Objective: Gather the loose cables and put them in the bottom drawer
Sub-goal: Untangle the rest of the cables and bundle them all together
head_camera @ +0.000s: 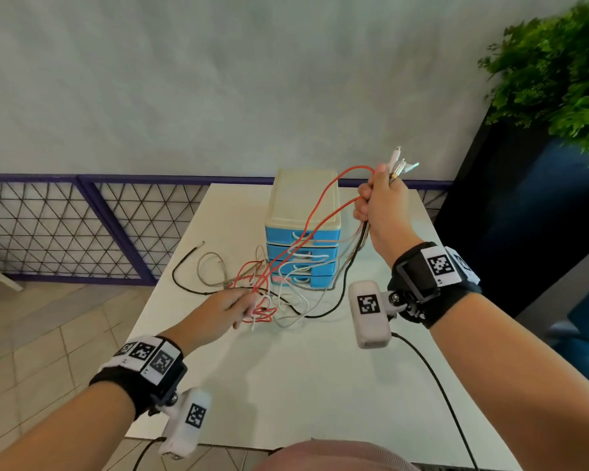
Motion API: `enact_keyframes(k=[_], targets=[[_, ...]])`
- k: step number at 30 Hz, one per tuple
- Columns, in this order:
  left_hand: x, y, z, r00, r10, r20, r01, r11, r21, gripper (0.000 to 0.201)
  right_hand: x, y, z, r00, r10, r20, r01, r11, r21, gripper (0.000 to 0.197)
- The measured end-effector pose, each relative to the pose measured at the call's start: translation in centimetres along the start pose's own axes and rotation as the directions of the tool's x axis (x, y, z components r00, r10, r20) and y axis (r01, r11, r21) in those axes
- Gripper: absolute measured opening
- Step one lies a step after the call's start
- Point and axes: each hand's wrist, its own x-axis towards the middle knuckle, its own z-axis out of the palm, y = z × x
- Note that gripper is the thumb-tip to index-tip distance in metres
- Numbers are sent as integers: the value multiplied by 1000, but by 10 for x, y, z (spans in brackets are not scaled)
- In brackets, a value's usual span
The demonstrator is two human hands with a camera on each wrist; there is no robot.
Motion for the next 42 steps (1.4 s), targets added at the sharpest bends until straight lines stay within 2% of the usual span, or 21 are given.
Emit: enact_keyframes(k=[2, 5, 7, 8, 10, 12, 14, 16, 17, 19, 21, 25, 27, 30, 33, 34, 36, 37, 39, 40, 42], targets=[[-6, -20, 0, 995, -69, 79, 63, 995, 73, 33, 3, -1, -2, 1000, -9, -29, 10, 1000, 16, 36], [-12, -30, -3, 985, -121, 124, 91, 969, 229, 32, 6, 1, -2, 998, -2, -56, 3, 1000, 12, 36], [-11, -19, -6, 991, -97, 95, 74, 973, 216, 32, 9, 8, -2, 999, -24, -49, 17, 992, -124, 34], [-8, -8, -8, 995, -76, 63, 64, 982, 176, 30, 9, 12, -3, 998, -58, -21, 49, 951, -304, 32], [0, 22, -12, 999, -25, -25, 28, 992, 126, 27, 7, 22, -5, 991, -89, 100, 133, 742, -657, 26], [9, 56, -19, 992, 76, -100, -64, 991, 115, 28, 0, 31, -2, 977, -59, 203, 199, 586, -785, 28], [16, 90, -27, 978, 156, -141, -144, 985, 90, 32, -13, 34, 5, 950, -103, 295, 306, 511, -803, 32], [22, 115, -35, 976, 173, -130, -173, 985, 9, 34, -27, 33, 16, 915, -56, 401, 363, 550, -752, 31], [25, 124, -37, 980, 170, -104, -177, 983, -57, 35, -34, 32, 21, 891, 36, 452, 334, 621, -709, 30], [28, 136, -40, 986, 155, -62, -164, 969, -185, 37, -47, 29, 28, 826, 231, 513, 144, 795, -589, 32], [30, 139, -42, 991, 132, -14, -130, 954, -270, 39, -50, 27, 28, 798, 295, 525, -13, 880, -475, 33], [31, 127, -35, 992, 119, 50, -101, 956, -274, 36, -48, 28, 26, 821, 291, 492, -58, 899, -435, 27], [29, 116, -31, 993, 92, 75, -71, 967, -245, 33, -45, 28, 27, 869, 236, 434, -66, 926, -372, 20], [21, 95, -33, 995, 7, 97, 14, 976, -216, 34, -33, 24, 24, 945, 173, 279, -105, 965, -241, 13], [11, 87, -40, 991, -136, -1, 128, 934, -335, 32, -25, 26, 18, 942, 179, 283, -66, 927, -369, 15], [11, 86, -44, 978, -182, -100, 142, 939, -314, 29, -25, 28, 18, 936, 191, 294, -40, 891, -452, 21], [11, 84, -57, 906, -228, -356, 189, 972, -142, 24, -21, 31, 18, 944, 206, 259, -17, 812, -583, 32], [11, 83, -66, 861, -211, -462, 212, 976, -51, 24, -19, 32, 17, 953, 204, 225, -25, 792, -610, 36], [7, 84, -84, 802, -125, -584, 222, 970, 97, 21, -14, 30, 15, 970, 176, 168, -41, 800, -599, 36], [5, 87, -92, 792, -70, -606, 201, 968, 151, 18, -12, 28, 14, 975, 151, 163, -27, 810, -586, 36], [3, 100, -101, 815, 31, -578, 115, 970, 214, 17, -13, 22, 15, 969, 105, 224, 29, 850, -526, 36]])
